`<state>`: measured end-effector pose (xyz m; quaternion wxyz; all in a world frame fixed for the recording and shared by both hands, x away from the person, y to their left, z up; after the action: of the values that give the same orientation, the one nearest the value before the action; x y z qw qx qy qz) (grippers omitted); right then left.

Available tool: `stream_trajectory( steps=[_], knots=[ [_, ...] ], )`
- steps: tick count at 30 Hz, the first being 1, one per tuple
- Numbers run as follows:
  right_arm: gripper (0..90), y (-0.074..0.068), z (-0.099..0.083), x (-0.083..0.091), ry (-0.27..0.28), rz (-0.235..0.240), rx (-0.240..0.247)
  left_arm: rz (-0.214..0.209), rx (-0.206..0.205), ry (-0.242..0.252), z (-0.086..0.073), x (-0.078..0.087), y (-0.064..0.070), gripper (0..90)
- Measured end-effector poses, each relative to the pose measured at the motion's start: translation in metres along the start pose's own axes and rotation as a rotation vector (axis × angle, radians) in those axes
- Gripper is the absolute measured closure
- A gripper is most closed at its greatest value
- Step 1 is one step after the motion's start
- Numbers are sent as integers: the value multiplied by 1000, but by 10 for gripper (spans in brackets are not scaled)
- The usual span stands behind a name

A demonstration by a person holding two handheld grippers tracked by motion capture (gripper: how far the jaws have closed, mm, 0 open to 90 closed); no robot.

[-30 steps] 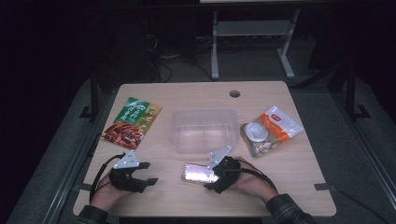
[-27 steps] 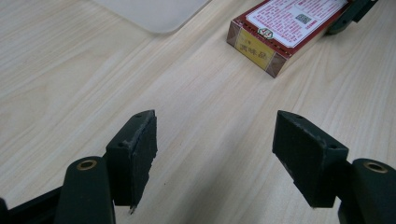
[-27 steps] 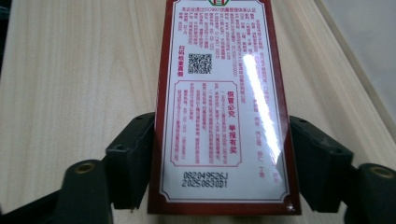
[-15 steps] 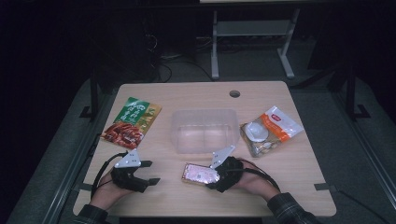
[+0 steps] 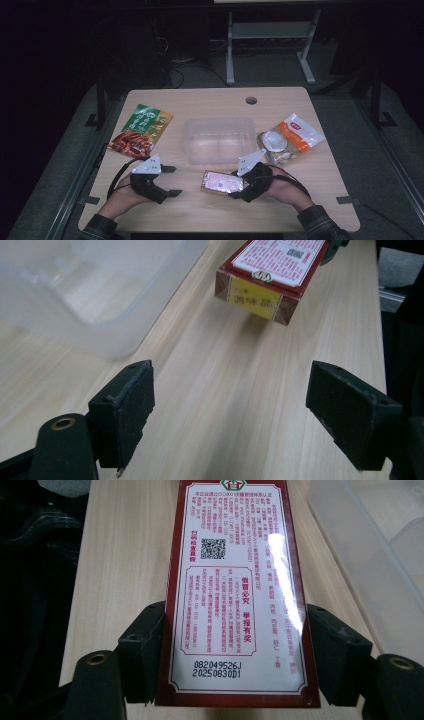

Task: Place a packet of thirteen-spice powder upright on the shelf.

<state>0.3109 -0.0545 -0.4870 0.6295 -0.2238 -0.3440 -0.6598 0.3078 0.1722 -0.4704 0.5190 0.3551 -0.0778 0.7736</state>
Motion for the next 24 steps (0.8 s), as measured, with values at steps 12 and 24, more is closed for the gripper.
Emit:
stream_trajectory(
  steps=[12, 24],
  knots=[
    [317, 4, 7, 10, 34, 13, 33, -75, -113, -22, 26, -25, 13, 147],
    [316, 2, 14, 8, 44, 39, 63, -134, -157, -55, 35, -45, 28, 141]
  ],
)
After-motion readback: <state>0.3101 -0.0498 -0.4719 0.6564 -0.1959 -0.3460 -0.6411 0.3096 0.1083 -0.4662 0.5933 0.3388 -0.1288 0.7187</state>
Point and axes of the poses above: each handheld gripper's, and its own axes: x roughly backward along the jaws, z roughly out of its top, y roughly to its right, the point moved 8 cm from there along -x, roughly forward along the jaws, and after that the axes turned 15 degrees about x, right-handed, at the moved point
